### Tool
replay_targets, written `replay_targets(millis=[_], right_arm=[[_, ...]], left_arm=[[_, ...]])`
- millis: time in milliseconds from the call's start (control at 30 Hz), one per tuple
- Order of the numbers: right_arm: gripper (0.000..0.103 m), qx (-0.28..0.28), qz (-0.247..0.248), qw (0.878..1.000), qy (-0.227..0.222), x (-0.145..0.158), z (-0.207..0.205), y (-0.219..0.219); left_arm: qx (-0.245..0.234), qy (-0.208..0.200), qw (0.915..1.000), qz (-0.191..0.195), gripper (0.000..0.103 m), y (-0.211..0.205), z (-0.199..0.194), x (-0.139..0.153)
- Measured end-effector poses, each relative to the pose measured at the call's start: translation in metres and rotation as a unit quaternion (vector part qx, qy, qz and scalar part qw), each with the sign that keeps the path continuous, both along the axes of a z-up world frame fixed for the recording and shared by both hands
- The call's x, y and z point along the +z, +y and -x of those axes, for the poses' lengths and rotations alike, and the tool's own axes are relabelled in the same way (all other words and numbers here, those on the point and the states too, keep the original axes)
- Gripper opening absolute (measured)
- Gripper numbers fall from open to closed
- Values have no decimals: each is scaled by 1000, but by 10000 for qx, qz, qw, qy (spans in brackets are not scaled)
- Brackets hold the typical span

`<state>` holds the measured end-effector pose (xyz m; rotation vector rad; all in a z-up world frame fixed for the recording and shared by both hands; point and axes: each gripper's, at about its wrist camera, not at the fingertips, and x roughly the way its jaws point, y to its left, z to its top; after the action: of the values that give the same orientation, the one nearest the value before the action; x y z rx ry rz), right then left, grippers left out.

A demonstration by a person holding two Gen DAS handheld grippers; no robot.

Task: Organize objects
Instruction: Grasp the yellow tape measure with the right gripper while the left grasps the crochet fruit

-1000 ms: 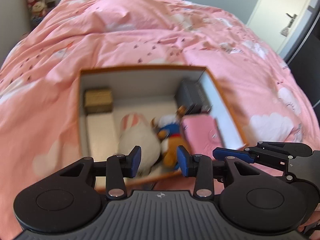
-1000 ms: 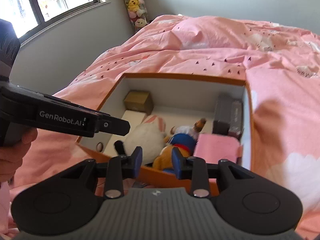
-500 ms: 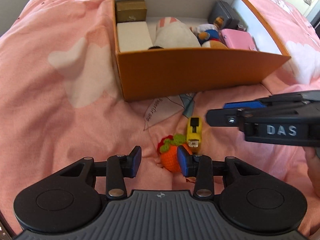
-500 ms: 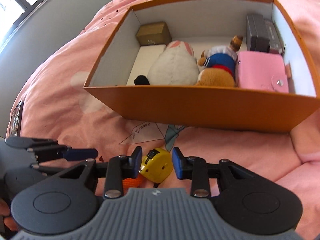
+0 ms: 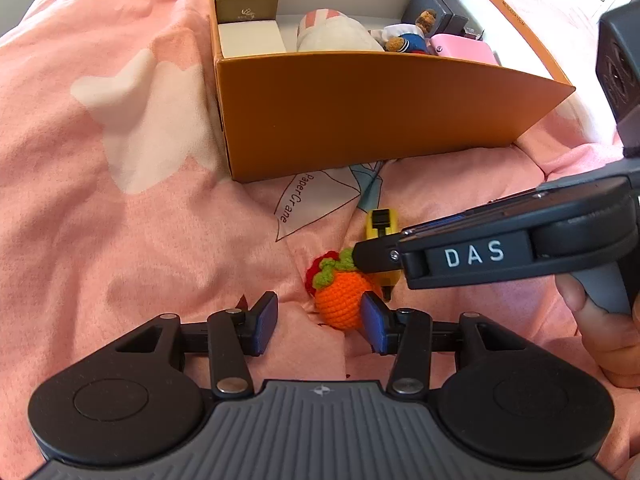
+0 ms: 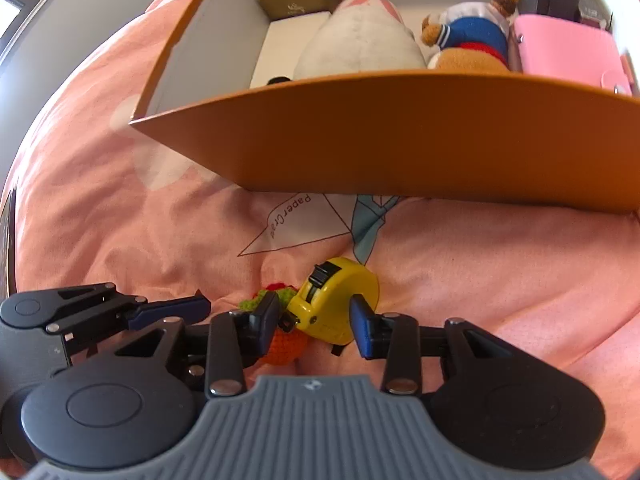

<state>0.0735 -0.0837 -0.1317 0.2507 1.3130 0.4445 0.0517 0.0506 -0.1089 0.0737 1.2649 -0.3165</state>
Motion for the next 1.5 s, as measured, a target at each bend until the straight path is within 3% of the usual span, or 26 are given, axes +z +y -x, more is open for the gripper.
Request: replay_targets(millis=[167,233,433,800,1033,1100,1200,1400,1500], right_arm=[[40,14,-42,10000,41,-1,0,0],[30,-15,-46,10000,42,1,2,-2],[23,-8,8,10000,4,7,8,-10],[23,-230,-116,9995,167,8,11,-25],[26,-252,-159,9993,213,6,8,-24],[25,-250,-174,9992,242,5,8,-24],[22,-201,-183,9995,159,8,10,-24],[21,-179,-140,9997,-87,20,14,-26],[20,-208,-68,9994,-271,29,16,-31]], left_arm=[[-9,14,9999,105,57,1,-1,0],[-33,25,9998,169,58,1,-1,0],[-89,58,9998,173,61,-3,-2,-3],[18,63,9993,365,61,-4,-6,-16],[-51,187,9991,390,51,-9,-8,-22],[-73,289,9982,516,37,-8,-8,-25],[-56,459,9962,740,25,-8,-8,-29],[-82,413,9965,722,24,-11,-4,-28],[-24,455,9960,765,35,-9,-5,-30]])
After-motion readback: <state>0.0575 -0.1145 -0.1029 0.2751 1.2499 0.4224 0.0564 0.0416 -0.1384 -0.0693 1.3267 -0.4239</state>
